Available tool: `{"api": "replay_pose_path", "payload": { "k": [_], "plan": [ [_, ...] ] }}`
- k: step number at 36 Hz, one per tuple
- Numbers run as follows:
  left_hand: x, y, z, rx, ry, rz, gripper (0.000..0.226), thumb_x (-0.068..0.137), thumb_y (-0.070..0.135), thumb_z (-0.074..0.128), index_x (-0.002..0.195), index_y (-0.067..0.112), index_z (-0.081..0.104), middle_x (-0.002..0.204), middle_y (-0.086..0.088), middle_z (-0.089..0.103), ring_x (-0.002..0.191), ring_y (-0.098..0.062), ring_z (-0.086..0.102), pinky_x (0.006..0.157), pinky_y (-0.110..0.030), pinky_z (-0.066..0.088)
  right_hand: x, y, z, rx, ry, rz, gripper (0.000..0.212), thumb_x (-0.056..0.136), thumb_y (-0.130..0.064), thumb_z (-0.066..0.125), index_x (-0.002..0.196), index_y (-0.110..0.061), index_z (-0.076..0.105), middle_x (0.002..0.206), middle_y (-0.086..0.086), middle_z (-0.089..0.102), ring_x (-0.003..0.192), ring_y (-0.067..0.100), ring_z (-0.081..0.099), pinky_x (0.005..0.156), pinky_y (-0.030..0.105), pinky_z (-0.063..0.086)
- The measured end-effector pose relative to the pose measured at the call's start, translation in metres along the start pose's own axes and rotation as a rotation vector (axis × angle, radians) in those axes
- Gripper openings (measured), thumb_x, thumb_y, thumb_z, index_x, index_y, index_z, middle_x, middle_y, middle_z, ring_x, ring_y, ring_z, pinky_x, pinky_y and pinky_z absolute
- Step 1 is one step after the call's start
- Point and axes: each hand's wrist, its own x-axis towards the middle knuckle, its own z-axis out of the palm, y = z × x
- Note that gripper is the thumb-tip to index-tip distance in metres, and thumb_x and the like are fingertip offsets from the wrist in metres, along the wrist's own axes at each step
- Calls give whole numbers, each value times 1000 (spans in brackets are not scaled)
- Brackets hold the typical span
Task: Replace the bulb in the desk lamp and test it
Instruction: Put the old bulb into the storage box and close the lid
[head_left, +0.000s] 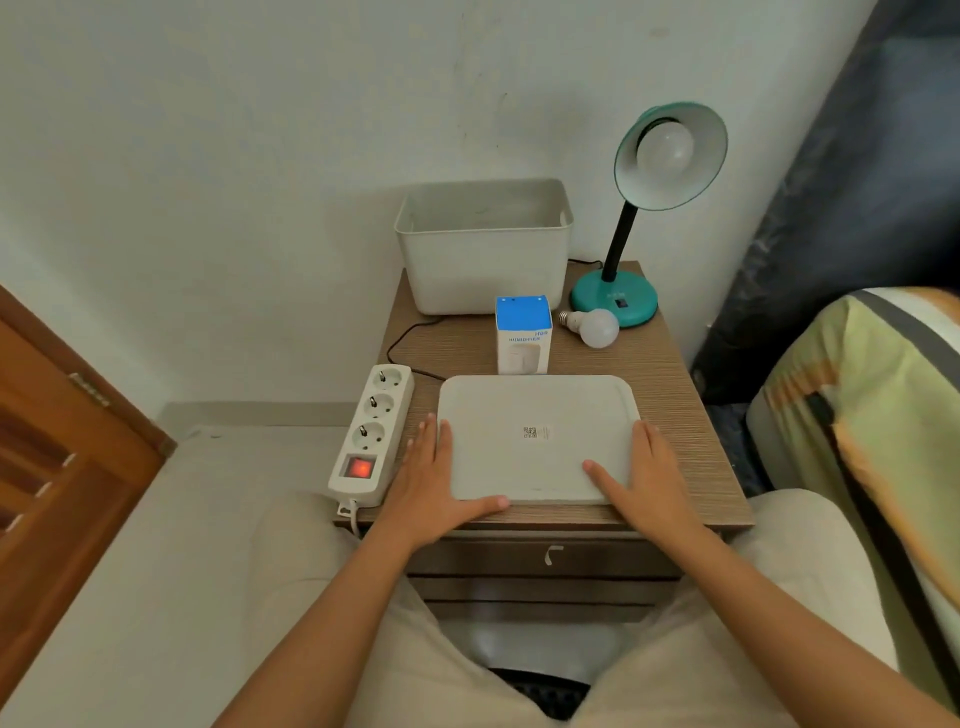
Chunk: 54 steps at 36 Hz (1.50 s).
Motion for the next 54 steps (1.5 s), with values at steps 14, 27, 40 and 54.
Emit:
{"api": "replay_pose_path", "payload": {
  "k": [14, 27, 40, 54],
  "plan": [
    [26, 4, -16, -151, 98, 6, 112, 70, 78, 47, 149, 22, -10, 155, 6, -24, 144, -13, -17, 119, -43, 5, 26, -3, -8, 107, 18, 8, 81, 86, -45, 56, 146, -7, 17, 156, 12, 18, 143, 27, 19, 117, 41, 20],
    [170, 12, -141, -457, 479, -107, 106, 78, 63, 57, 149, 11, -1, 159, -4, -7, 146, -18, -2, 118, -39, 10, 148, -44, -44, 200, 112, -58, 57, 86, -20, 61, 136, -9, 36, 138, 11, 41, 125, 22, 40, 105, 31, 33],
    [240, 8, -158, -567, 431, -147, 112, 75, 60, 64, 149, 14, -6, 159, -5, 1, 145, -21, 7, 115, -38, 15, 194, -49, -23, 126, 89, -16, 56, 87, -22, 58, 135, -7, 35, 136, 14, 37, 124, 27, 37, 103, 36, 35],
    [237, 10, -158, -687, 464, -132, 110, 73, 53, 71, 150, 16, 1, 158, -4, 8, 144, -20, 12, 114, -37, 19, 173, -116, -95, 349, 507, -358, 55, 75, -17, 73, 124, -11, 49, 121, 8, 51, 106, 13, 46, 87, 17, 37]
  ]
}}
